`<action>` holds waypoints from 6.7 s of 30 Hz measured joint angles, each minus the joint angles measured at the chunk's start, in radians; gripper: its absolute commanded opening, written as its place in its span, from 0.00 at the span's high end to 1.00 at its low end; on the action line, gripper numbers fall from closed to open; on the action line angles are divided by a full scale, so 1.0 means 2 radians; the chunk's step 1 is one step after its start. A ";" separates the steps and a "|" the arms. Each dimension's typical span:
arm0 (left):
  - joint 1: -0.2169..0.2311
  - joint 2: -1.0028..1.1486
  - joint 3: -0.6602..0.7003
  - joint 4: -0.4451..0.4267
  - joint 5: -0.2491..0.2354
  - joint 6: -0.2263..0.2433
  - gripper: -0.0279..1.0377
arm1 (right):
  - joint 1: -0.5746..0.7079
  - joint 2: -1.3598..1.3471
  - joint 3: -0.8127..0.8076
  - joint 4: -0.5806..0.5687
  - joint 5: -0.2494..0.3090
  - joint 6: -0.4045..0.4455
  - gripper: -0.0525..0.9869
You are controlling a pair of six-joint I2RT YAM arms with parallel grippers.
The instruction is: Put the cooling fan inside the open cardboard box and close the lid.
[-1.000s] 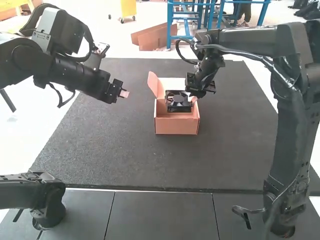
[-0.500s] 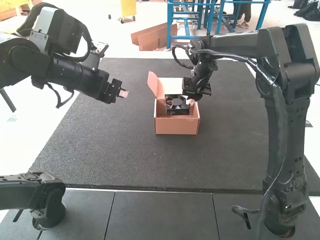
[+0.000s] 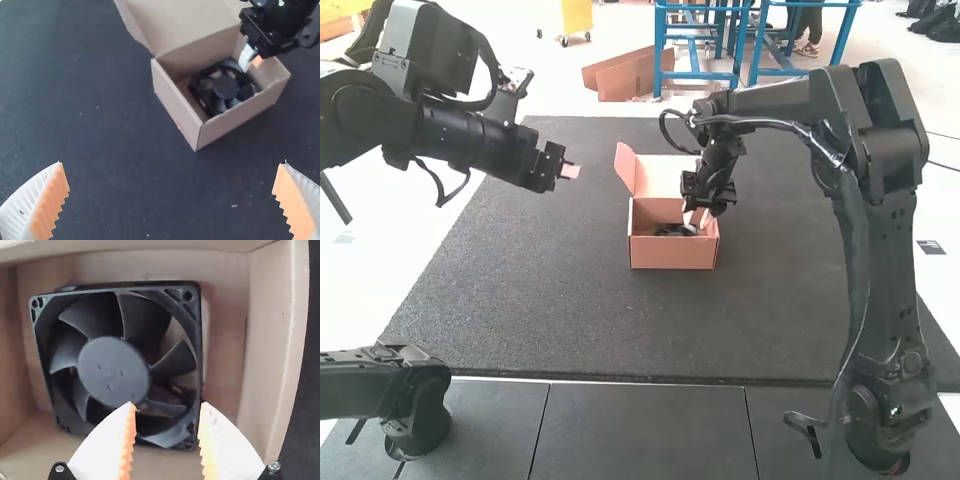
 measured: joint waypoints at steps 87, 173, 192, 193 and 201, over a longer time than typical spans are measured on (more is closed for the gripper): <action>0.114 0.518 0.243 0.213 -0.047 -0.061 0.07 | -0.145 -0.099 -0.061 0.226 -0.065 -0.118 0.10; 0.102 0.532 0.264 0.178 0.033 -0.062 0.07 | -0.130 -0.047 0.021 0.156 -0.108 -0.109 0.97; 0.086 0.532 0.290 0.139 0.033 -0.064 0.07 | -0.108 -0.086 -0.004 0.125 -0.108 -0.124 0.96; 0.086 0.532 0.290 0.138 0.033 -0.063 0.07 | -0.103 -0.092 -0.010 0.126 -0.107 -0.124 0.96; 0.085 0.532 0.290 0.129 0.033 -0.064 0.07 | -0.086 -0.126 -0.062 0.151 -0.095 -0.124 0.96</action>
